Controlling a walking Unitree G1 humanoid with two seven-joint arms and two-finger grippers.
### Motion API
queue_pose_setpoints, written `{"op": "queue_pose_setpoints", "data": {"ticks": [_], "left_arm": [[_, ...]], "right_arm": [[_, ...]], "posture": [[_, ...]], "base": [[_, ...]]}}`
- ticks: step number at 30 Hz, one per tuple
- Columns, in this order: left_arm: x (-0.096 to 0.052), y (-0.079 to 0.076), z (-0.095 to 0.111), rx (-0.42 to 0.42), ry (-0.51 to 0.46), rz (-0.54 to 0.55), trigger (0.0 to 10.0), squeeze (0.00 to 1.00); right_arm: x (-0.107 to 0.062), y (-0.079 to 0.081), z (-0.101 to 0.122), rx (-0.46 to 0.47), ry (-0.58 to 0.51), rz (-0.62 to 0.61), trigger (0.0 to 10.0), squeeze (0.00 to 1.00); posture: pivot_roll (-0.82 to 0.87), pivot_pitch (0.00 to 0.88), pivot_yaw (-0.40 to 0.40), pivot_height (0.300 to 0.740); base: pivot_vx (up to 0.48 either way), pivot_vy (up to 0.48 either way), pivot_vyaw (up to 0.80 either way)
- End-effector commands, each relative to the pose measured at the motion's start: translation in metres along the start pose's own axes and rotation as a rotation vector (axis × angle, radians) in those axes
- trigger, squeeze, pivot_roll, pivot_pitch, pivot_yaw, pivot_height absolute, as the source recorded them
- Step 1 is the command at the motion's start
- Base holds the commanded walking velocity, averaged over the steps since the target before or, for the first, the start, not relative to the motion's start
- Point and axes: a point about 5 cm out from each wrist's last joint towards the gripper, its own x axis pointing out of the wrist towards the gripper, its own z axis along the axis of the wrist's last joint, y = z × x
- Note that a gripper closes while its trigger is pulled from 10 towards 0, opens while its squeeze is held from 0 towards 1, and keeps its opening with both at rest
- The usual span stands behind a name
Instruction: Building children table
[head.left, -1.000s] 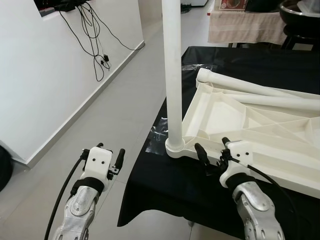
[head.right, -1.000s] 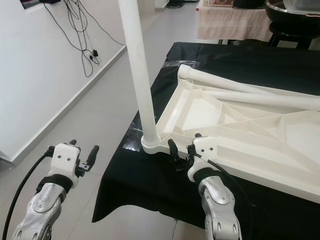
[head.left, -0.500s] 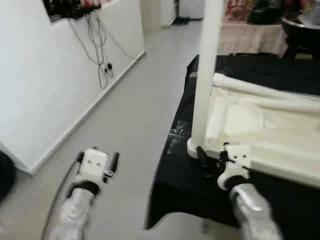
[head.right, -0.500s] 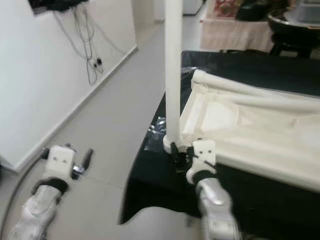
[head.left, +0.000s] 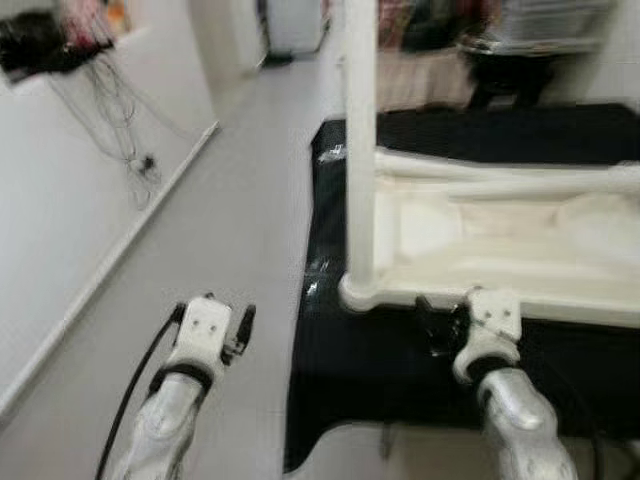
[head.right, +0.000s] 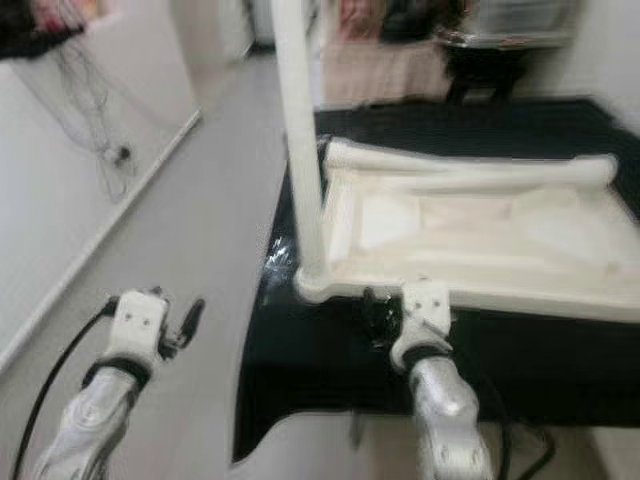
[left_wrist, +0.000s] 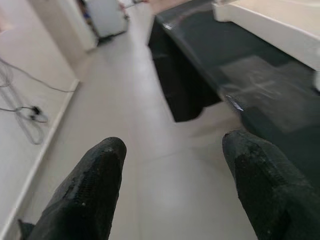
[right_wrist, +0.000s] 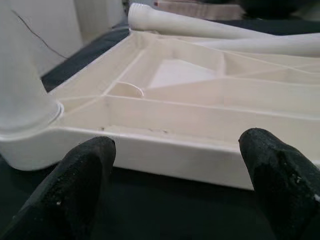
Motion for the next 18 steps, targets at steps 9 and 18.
{"op": "queue_pose_setpoints", "data": {"ticks": [9,18], "left_arm": [[-0.001,-0.011,0.005,0.099,-0.02,-0.071,10.0,0.0],[-0.003,-0.013,0.005,0.105,-0.016,-0.077,10.0,0.0]], "right_arm": [[0.009,0.019,0.007,-0.124,-0.028,0.105,10.0,0.0],[0.008,0.021,0.005,-0.136,-0.018,0.124,10.0,0.0]], "posture": [[-0.09,0.094,0.047,0.74],[-0.09,0.094,0.046,0.74]], "base": [[0.0,0.0,-0.18],[0.0,0.0,0.0]]}}
